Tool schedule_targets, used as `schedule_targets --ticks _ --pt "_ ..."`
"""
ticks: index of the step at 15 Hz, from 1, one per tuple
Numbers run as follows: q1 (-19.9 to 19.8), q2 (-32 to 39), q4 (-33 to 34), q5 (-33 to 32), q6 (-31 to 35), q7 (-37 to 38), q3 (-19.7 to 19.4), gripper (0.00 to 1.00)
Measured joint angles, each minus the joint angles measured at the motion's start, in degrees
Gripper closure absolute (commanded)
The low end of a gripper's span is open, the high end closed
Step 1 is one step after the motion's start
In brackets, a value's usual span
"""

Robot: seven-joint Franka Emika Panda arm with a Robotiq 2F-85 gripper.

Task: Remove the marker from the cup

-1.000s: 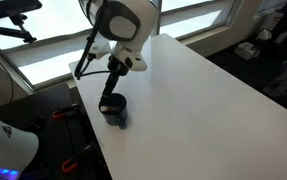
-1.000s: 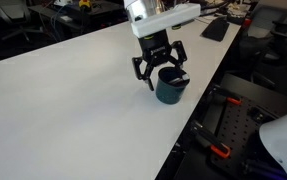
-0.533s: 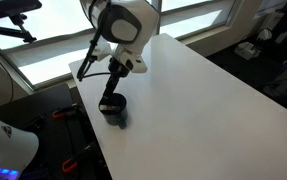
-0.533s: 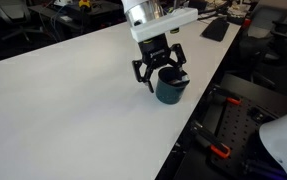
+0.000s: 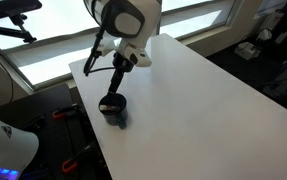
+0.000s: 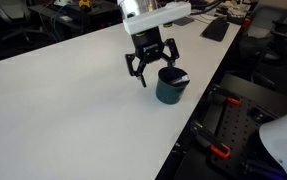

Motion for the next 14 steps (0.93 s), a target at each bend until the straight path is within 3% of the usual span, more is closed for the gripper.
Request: schedule_targets --ticks 3,11,14 --pt "0.52 -0.94 2.70 -1.50 -2.00 0.20 0.02 0.00" --pt "-0.05 -1.20 8.97 -1.71 -19.40 0.25 -0.12 0.00" --pt "-0.80 -1.21 9.11 -1.71 -20.94 0.25 -0.47 0.00"
